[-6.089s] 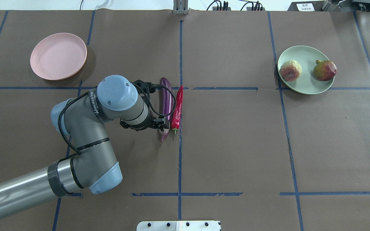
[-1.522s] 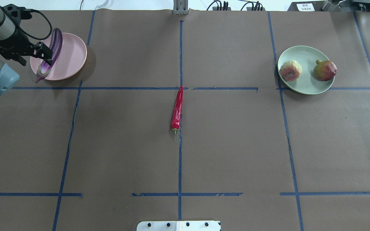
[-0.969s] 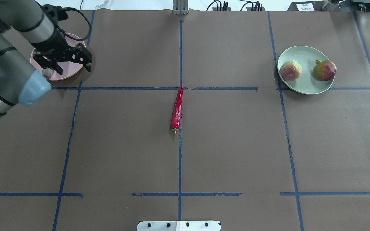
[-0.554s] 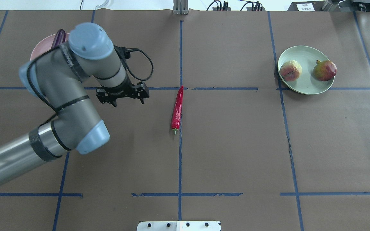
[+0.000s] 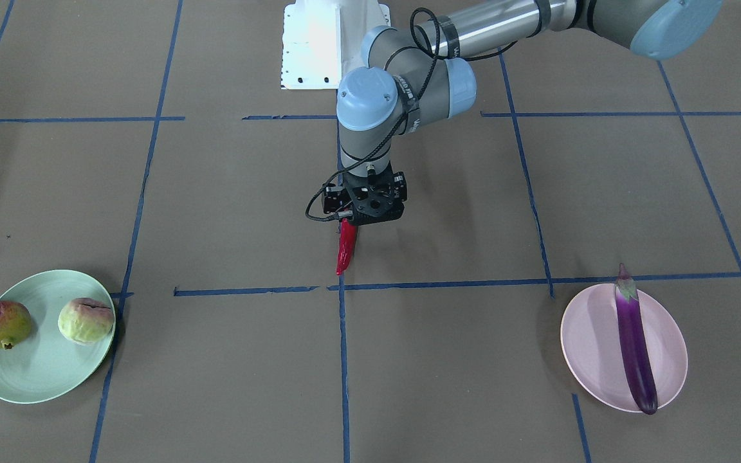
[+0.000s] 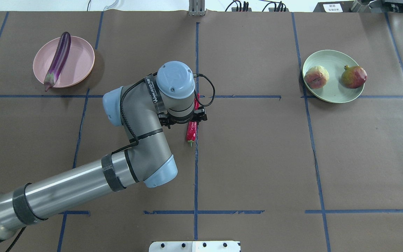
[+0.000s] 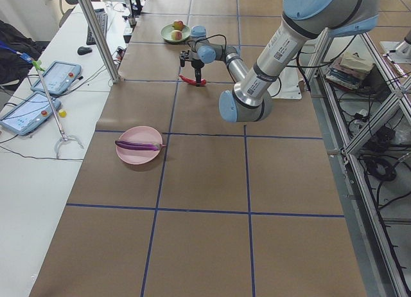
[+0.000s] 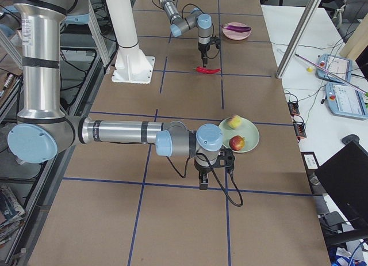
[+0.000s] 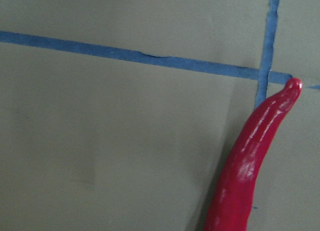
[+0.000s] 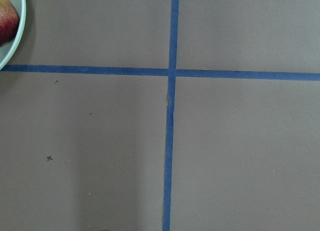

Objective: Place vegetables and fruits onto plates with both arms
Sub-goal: 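Grasp the red chili pepper with the left gripper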

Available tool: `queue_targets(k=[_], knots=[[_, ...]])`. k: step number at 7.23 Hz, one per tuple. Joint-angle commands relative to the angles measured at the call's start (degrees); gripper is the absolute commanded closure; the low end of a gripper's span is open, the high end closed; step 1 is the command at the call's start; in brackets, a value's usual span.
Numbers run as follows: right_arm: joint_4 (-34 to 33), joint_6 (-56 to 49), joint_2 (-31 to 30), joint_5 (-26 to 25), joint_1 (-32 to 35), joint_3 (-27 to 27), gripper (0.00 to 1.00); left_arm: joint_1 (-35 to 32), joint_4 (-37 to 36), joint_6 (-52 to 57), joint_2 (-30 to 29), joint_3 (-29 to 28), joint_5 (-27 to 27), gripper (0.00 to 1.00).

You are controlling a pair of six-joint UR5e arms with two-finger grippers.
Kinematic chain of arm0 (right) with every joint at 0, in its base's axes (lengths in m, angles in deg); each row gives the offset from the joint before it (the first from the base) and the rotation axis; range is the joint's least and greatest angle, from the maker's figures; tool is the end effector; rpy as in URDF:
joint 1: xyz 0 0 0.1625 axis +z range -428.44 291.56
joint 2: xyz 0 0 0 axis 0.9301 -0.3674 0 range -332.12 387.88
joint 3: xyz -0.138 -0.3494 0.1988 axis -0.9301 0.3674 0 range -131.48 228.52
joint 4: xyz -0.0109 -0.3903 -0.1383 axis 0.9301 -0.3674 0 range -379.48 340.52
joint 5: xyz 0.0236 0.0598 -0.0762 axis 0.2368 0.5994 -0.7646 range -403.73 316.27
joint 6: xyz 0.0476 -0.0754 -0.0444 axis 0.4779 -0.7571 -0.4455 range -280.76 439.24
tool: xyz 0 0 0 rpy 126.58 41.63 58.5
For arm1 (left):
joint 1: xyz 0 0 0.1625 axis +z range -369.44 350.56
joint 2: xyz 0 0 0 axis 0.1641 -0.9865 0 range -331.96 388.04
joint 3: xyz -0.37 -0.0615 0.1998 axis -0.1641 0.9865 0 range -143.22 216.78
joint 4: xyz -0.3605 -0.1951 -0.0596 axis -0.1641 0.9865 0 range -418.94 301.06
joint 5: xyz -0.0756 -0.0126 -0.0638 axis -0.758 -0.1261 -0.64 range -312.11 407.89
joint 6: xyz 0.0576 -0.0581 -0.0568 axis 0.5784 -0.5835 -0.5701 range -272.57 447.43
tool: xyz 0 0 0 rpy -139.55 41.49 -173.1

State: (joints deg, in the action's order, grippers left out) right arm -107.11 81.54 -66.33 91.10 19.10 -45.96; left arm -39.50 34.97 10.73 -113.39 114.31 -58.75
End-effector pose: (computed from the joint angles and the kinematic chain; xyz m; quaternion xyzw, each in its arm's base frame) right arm 0.0431 -0.4661 0.6504 0.0056 -0.3818 -0.0101 0.9242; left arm 0.6185 -0.4789 0.1829 0.0084 0.3858 -0.0818 0.9189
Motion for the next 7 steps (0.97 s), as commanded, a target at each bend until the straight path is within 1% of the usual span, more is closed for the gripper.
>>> queue_targets(k=[1,2,3,5,6,7], knots=[[0.0,-0.01,-0.09,0.0,0.0,0.01,0.0,0.78,2.5,-0.12,-1.66,-3.96,0.39,0.01],[0.09,-0.01,-0.09,0.0,0.0,0.01,0.0,1.13,2.5,-0.12,-1.66,-4.05,0.39,0.03],[0.0,-0.01,-0.09,0.0,0.0,0.01,0.0,1.66,2.5,-0.2,-1.66,-4.05,0.39,0.12],[0.0,-0.01,-0.09,-0.09,0.0,0.01,0.0,1.66,2.5,-0.21,-1.66,-4.05,0.39,0.63],[0.0,0.07,-0.09,0.0,0.0,0.01,0.0,1.58,2.68,-0.21,-1.74,-4.05,0.39,0.86],[0.0,0.08,-0.09,0.0,0.0,0.01,0.0,1.32,3.63,-0.03,-1.66,-4.05,0.39,0.93]])
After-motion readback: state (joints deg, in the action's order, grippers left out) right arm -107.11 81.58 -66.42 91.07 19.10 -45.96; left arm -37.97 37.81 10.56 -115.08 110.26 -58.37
